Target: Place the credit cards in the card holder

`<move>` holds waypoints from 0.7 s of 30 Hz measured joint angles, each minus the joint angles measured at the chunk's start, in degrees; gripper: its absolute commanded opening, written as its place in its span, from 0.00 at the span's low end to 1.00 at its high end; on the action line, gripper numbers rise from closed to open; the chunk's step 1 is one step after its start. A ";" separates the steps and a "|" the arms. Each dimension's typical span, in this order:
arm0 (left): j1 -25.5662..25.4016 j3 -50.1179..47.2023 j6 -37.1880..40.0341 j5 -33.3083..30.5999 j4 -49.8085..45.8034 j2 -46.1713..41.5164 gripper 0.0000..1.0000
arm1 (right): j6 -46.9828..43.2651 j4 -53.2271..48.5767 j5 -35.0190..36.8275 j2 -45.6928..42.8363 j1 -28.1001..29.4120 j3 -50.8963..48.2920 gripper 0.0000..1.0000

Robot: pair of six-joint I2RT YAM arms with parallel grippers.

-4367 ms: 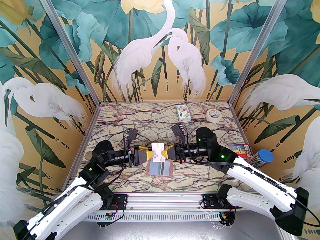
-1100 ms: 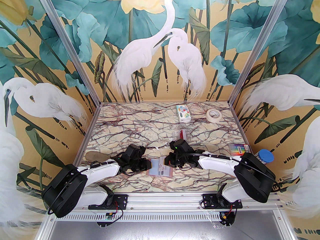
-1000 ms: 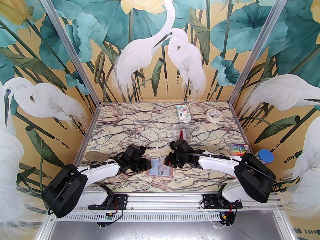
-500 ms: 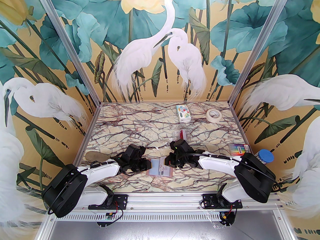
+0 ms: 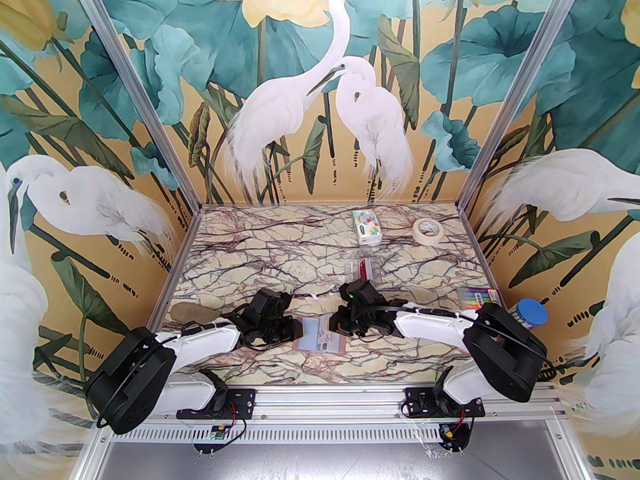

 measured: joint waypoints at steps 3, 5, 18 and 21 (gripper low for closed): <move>0.00 0.00 0.00 0.00 0.02 0.02 0.21 | 0.00 0.48 -0.02 0.26 0.00 0.00 0.00; 0.00 0.00 0.00 0.00 0.02 0.02 0.21 | 0.00 0.66 -0.02 0.37 0.00 0.00 0.00; 0.00 0.00 0.00 0.00 0.02 0.02 0.21 | 0.70 2.60 -0.07 0.37 0.00 -1.20 0.00; 0.00 0.00 0.00 0.00 0.02 0.02 0.21 | 1.36 3.63 -0.11 0.37 0.13 -1.84 0.00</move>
